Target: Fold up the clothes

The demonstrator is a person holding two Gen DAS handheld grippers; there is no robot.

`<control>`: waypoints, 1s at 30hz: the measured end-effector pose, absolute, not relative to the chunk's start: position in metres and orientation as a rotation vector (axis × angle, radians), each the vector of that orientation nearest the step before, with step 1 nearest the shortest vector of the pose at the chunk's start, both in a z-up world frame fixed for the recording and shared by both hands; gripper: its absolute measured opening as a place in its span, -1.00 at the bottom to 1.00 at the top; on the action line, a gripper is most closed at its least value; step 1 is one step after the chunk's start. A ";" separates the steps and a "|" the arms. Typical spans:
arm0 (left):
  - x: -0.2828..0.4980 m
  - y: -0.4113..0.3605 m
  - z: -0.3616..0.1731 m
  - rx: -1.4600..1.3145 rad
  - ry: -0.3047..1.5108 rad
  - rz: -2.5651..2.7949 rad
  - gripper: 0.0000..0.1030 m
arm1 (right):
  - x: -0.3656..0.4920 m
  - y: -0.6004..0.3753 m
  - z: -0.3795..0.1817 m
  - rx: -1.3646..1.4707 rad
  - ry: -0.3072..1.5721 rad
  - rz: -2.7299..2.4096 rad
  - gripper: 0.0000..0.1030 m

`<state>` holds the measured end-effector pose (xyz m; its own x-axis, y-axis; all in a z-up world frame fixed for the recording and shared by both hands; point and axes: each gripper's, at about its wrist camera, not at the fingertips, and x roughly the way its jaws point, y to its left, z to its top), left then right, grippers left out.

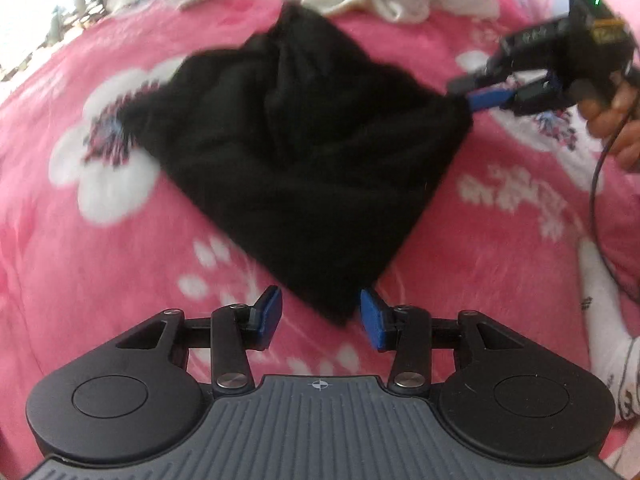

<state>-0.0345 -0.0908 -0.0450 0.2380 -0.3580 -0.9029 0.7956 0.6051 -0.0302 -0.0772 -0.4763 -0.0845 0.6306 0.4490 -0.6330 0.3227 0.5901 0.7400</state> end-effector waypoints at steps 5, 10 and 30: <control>-0.025 -0.082 -0.045 0.401 1.098 -0.840 -0.17 | -0.086 -0.470 -0.056 0.813 0.846 0.122 -0.90; -0.004 -0.071 -0.048 0.247 1.197 -0.847 -0.17 | -0.090 -0.477 -0.078 0.806 0.933 0.048 -0.90; 0.016 -0.063 -0.021 0.200 1.005 -0.885 -0.16 | -0.064 -0.424 -0.001 0.144 0.799 0.192 -0.75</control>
<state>0.0163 -0.0628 -0.0212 0.2318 -0.5522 -0.8009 0.7244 0.6474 -0.2367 -0.0636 -0.4236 -0.0006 0.6819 0.2242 -0.6962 -0.1161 0.9730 0.1996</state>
